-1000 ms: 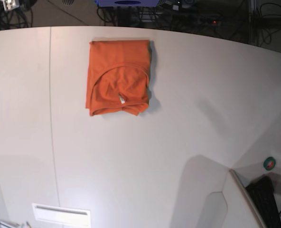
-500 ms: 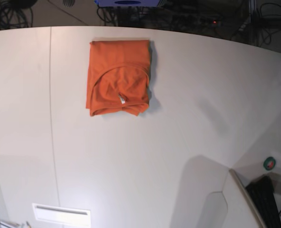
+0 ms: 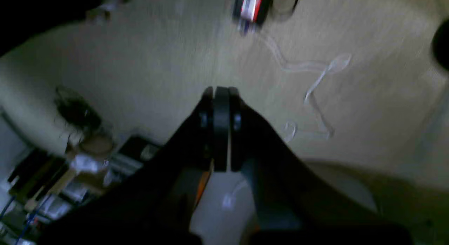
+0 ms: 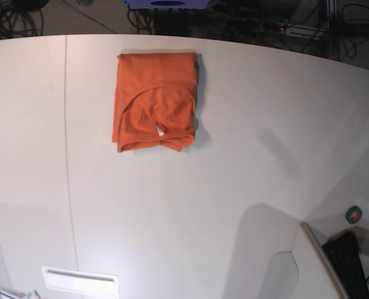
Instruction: Layout the t-shirt on the table in an organized manner, then fold the t-shirt properly
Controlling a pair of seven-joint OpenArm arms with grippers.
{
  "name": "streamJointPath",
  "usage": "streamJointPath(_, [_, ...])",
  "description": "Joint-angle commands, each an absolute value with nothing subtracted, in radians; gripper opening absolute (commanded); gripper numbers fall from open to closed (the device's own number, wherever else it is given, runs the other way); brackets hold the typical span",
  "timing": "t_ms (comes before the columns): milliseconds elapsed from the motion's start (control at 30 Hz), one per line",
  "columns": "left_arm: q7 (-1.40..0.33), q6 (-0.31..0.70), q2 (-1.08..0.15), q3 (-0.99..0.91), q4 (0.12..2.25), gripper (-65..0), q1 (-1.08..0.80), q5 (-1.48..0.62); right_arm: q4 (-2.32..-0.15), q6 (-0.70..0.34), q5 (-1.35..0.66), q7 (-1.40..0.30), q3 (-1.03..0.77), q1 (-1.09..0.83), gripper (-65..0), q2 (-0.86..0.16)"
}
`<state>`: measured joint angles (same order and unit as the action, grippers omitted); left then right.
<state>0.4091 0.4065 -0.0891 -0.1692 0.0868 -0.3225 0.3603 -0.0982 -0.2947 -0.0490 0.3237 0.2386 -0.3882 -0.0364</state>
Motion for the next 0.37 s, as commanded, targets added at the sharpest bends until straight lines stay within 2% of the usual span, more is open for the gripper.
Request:
streamJointPath(0, [0.458,0.39,-0.091,-0.17,0.091,-65.0,-0.326,0.354,-0.105,-0.297,-0.056,0.346,0.22,-0.383,-65.0,-0.042])
streamJointPath(167, [0.519,0.226,-0.088,-0.162,0.09,-65.0,-0.306,0.357,-0.13,-0.297,-0.056,0.348,0.194,-0.351,-65.0,-0.045])
streamJointPath(333, [0.526,0.13,-0.065,-0.171,0.096,-65.0,-0.277,0.354,-0.177,-0.297,-0.056,0.349,0.242,-0.351,-65.0,-0.07])
